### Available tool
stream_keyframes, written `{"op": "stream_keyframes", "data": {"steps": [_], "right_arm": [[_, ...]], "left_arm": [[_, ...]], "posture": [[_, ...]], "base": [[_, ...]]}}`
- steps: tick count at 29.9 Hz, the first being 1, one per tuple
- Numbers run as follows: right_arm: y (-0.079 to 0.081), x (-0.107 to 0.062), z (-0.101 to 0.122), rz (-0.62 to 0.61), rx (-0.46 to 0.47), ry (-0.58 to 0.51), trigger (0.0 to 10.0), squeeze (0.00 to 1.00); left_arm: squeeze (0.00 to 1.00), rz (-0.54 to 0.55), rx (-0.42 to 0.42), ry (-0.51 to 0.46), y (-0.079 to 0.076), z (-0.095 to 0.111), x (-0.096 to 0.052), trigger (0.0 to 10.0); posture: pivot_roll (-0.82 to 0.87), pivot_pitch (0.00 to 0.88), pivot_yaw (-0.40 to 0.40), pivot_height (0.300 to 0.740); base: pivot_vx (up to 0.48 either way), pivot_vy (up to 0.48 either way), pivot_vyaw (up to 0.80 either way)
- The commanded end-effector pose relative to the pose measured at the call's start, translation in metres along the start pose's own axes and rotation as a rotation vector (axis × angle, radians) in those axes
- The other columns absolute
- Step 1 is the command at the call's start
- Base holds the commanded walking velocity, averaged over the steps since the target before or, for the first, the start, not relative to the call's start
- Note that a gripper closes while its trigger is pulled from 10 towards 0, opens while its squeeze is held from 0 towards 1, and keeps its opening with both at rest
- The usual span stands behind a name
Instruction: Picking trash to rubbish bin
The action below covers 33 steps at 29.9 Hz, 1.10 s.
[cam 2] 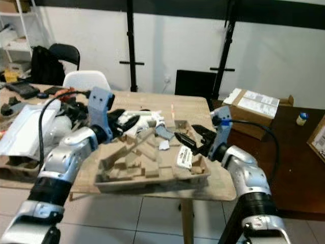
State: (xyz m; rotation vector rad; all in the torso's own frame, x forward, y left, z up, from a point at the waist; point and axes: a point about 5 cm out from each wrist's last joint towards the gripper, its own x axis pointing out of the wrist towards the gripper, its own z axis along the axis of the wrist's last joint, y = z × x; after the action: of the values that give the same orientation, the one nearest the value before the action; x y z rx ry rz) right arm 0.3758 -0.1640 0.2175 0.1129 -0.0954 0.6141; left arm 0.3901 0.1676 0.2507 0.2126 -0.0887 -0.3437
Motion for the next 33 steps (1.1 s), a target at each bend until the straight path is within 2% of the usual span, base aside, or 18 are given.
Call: {"op": "stream_keyframes", "data": {"steps": [1,2,3,4,8,9,10,11,18,24,33], "right_arm": [[-0.004,0.002,0.0,-0.061,-0.028,0.004,10.0,0.0],[-0.003,0.005,0.0,-0.08,-0.034,0.005,10.0,0.0],[-0.003,0.005,0.0,-0.08,-0.034,0.005,10.0,0.0],[-0.002,0.008,0.001,-0.094,-0.033,0.001,10.0,0.0],[0.004,0.013,0.0,-0.113,-0.029,0.0,10.0,0.0],[0.004,0.013,-0.001,-0.12,-0.028,0.004,10.0,0.0],[0.004,0.013,-0.001,-0.12,-0.028,0.004,10.0,0.0],[0.004,0.013,-0.003,-0.134,-0.029,0.009,10.0,0.0],[0.005,0.015,-0.011,-0.173,-0.02,0.018,10.0,0.0],[0.007,0.015,-0.013,-0.18,-0.017,0.026,10.0,0.0],[0.013,0.015,-0.024,-0.157,-0.025,0.073,10.0,0.0]], "left_arm": [[0.05,0.049,0.068,0.056,0.007,-0.01,0.001,10.0],[0.76,0.064,0.089,0.078,0.01,-0.014,0.001,10.0],[0.76,0.064,0.089,0.078,0.01,-0.014,0.001,10.0],[1.0,0.073,0.074,0.09,0.012,-0.017,0.002,10.0],[1.0,0.071,-0.006,0.093,0.011,-0.02,0.004,10.0],[0.76,0.074,-0.028,0.097,0.011,-0.02,0.005,10.0],[0.76,0.074,-0.028,0.097,0.011,-0.02,0.005,10.0],[0.0,0.064,-0.03,0.094,0.009,-0.021,0.006,10.0],[0.0,0.05,-0.027,0.081,0.007,-0.024,0.01,10.0],[0.0,0.021,0.02,0.123,0.007,-0.028,0.01,10.0],[0.0,-0.04,0.017,0.144,0.001,-0.034,0.011,10.0]], "posture": [[0.03,0.033,-0.046,0.74],[0.03,0.033,-0.046,0.74],[0.03,0.033,-0.046,0.74],[0.03,0.041,-0.04,0.74],[0.03,0.044,-0.044,0.74],[0.03,0.045,-0.045,0.74],[0.03,0.045,-0.045,0.74],[0.03,0.046,-0.049,0.74],[0.03,0.048,-0.05,0.74],[0.03,0.045,-0.045,0.74],[0.03,0.037,-0.047,0.74]], "base": [[0.0,0.0,0.0],[0.0,0.0,0.0],[0.0,0.0,0.0],[0.0,0.0,0.0],[0.0,0.0,0.0],[0.0,0.0,0.0],[0.0,0.0,0.0],[0.0,0.0,0.0],[0.0,0.0,0.0],[0.0,0.0,0.0],[0.03,0.0,0.0]]}}
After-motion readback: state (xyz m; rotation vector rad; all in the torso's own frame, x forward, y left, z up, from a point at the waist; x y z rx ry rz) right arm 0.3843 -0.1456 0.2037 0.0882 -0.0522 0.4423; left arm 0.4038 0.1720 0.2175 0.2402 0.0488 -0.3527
